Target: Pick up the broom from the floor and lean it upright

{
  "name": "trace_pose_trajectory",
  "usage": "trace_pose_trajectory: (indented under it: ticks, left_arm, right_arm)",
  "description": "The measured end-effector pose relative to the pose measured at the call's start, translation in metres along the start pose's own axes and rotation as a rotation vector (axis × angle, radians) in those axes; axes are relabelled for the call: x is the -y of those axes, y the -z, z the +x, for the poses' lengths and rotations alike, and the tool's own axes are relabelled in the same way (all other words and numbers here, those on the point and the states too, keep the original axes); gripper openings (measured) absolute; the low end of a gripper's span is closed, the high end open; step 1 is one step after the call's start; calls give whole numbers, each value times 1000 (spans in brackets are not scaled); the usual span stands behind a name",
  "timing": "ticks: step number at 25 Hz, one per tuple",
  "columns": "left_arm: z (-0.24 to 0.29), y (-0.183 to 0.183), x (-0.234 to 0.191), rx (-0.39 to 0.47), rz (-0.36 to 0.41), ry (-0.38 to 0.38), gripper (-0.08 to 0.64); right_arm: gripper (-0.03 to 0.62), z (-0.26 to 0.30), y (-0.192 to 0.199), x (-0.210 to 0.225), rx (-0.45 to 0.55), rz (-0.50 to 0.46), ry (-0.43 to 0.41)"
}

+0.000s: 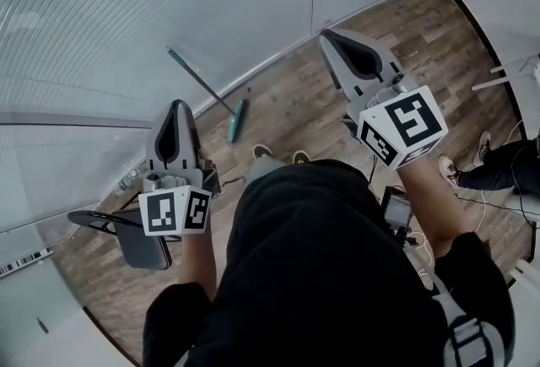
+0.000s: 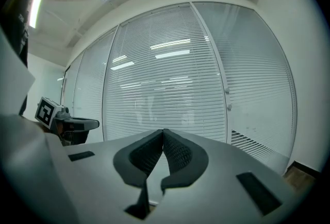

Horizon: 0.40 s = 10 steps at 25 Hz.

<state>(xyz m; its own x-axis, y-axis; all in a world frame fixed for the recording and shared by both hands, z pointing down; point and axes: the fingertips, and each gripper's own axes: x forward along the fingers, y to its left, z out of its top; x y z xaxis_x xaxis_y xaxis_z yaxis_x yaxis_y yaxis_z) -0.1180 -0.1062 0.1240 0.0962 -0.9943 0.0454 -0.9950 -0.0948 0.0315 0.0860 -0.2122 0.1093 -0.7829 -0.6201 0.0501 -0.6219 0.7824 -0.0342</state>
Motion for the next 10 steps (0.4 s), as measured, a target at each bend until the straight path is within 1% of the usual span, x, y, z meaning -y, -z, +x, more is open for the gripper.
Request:
trace_pose_trajectory:
  ticks: [6, 10]
  left_arm:
    - [2, -4, 7, 7, -21, 6, 20]
    - [2, -6, 7, 8, -5, 10, 20]
  right_arm:
    - [18, 1, -2, 3, 2, -6, -11]
    - [18, 4, -4, -1, 5, -33, -16]
